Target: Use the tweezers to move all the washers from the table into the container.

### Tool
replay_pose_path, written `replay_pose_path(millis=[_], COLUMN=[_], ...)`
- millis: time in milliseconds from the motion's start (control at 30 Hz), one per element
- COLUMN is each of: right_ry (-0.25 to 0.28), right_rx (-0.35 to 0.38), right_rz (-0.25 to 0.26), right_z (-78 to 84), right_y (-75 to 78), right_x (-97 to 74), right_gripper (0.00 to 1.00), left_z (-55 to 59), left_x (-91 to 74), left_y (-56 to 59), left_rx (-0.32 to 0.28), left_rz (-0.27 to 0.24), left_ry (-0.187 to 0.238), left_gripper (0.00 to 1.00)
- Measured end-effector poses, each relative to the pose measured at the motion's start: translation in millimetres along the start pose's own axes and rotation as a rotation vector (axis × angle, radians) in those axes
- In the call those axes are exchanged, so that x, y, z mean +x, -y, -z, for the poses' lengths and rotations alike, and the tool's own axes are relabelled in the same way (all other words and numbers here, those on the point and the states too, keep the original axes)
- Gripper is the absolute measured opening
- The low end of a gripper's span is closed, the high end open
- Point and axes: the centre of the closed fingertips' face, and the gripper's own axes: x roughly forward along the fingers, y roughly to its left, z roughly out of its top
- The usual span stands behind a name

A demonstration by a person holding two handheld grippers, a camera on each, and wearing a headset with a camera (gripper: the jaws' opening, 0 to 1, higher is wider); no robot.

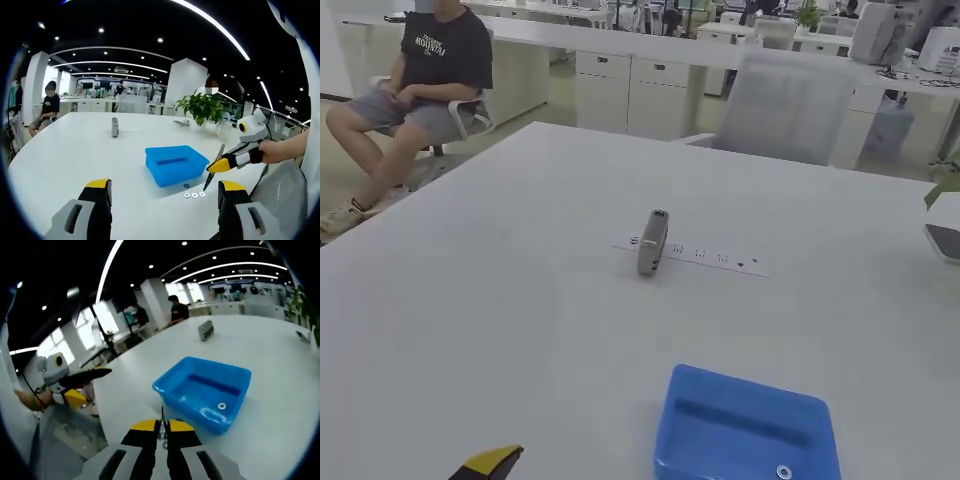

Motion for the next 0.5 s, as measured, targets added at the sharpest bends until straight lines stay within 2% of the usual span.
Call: replay_pose_path(millis=[133, 300, 500], right_ry=[-0.023, -0.043, -0.086], right_rx=[0.010, -0.022, -0.131], right_rz=[-0.007, 0.002, 0.002], right_z=[6.9, 9.2, 14.3], right_y=[-0.1, -2.6, -9.7], right_x=[4.6, 5.8, 8.1], right_gripper=[0.03, 0.03, 0.03], left_z=[0.6, 0.3, 0.8], left_x=[0.5, 0.8, 1.1], left_y=[0.7, -0.1, 0.2], left_rx=[0.004, 0.001, 0.006], left_rz=[0.004, 0.000, 0.001], left_ry=[-0.004, -0.002, -0.005], left_gripper=[0.90, 0.90, 0.89])
